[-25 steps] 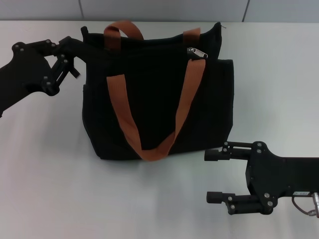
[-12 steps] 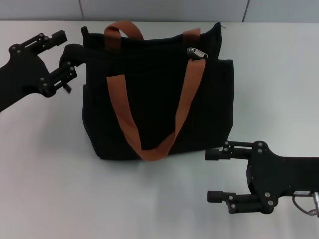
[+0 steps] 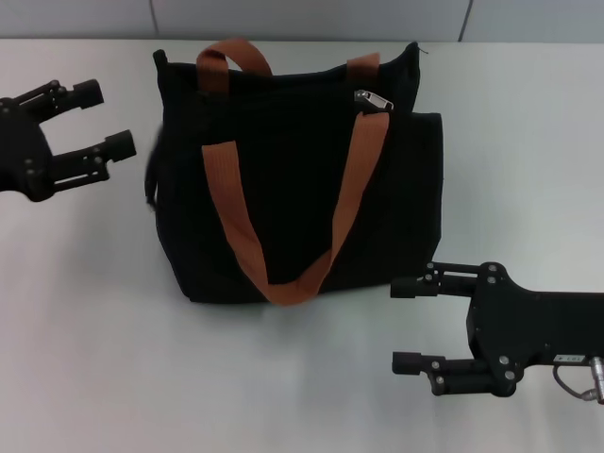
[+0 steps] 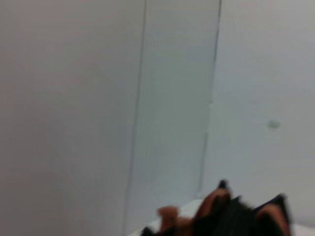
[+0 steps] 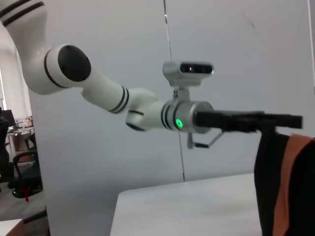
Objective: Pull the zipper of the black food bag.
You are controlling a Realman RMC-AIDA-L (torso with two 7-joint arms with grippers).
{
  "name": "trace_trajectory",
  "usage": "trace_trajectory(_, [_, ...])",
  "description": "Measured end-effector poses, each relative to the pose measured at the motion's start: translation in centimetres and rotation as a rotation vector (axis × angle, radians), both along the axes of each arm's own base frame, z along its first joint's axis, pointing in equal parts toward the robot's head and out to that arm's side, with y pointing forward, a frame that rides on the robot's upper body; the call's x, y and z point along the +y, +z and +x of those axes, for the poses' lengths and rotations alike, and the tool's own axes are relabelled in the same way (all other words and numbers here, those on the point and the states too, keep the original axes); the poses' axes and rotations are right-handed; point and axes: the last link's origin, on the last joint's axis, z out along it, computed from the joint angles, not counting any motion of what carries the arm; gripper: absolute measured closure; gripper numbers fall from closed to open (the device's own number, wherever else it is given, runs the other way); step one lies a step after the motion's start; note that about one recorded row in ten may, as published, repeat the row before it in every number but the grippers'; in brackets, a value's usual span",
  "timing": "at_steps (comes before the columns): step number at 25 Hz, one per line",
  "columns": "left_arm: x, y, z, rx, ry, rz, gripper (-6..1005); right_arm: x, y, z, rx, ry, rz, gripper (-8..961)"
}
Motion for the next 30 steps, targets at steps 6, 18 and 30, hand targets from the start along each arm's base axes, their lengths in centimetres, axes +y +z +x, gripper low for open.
trace_trajectory(6, [-1.2, 0.5, 1.4, -0.082, -0.063, -0.111, 164, 0.3, -0.1, 0.1, -0.009, -0.010, 0.013, 230])
trace_trajectory(18, [-4.6, -5.9, 3.5, -0.102, -0.235, -0.317, 166, 0.6, -0.1, 0.3, -0.015, -0.033, 0.030, 230])
trace_trajectory(30, [-7.0, -10.6, 1.2, 0.006, -0.167, -0.372, 172, 0.5, -1.4, 0.7, -0.043, -0.081, 0.009, 231])
